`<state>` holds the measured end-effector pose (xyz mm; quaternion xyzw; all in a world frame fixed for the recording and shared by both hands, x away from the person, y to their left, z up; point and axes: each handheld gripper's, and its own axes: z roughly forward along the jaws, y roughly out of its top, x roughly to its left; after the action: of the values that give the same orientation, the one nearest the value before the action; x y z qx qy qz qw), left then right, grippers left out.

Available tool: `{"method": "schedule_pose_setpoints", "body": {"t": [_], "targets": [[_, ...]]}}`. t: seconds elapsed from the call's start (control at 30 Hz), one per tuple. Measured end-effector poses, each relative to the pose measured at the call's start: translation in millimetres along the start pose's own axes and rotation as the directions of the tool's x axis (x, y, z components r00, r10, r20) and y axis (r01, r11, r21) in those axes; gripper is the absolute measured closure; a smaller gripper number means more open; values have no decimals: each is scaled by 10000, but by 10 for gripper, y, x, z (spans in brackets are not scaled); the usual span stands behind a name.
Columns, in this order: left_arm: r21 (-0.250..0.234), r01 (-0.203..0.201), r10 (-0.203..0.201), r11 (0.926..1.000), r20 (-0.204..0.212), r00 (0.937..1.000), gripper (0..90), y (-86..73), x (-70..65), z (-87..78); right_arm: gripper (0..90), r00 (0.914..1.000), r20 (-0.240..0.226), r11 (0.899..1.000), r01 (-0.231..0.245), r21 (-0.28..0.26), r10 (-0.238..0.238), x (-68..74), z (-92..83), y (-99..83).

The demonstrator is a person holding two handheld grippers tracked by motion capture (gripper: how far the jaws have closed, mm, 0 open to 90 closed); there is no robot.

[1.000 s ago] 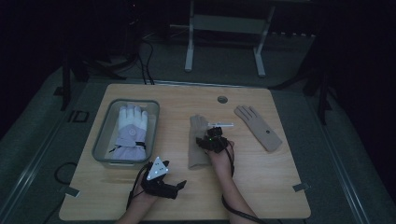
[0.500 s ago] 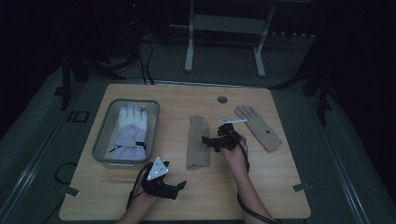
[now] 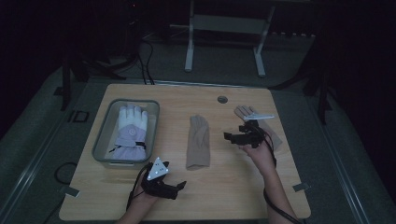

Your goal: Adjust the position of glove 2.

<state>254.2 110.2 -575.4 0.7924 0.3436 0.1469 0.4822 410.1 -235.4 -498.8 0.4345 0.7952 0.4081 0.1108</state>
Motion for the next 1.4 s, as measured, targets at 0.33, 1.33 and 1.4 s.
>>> {"method": "schedule_pose_setpoints", "body": {"t": [0.33,1.33,1.4], "targets": [[-6,-15,15,10000,38,10000,20,-5,3,7,515,9773,2021,9971,711,-264,-643,-492,-369,-70],[37,-12,11,10000,277,9996,20,-12,0,25,438,9609,2540,9919,902,891,-1102,-1285,51,16],[6,-8,8,10000,331,9995,20,-13,2,21,435,9583,2513,9877,1121,1089,-1365,-1282,103,4]]}}
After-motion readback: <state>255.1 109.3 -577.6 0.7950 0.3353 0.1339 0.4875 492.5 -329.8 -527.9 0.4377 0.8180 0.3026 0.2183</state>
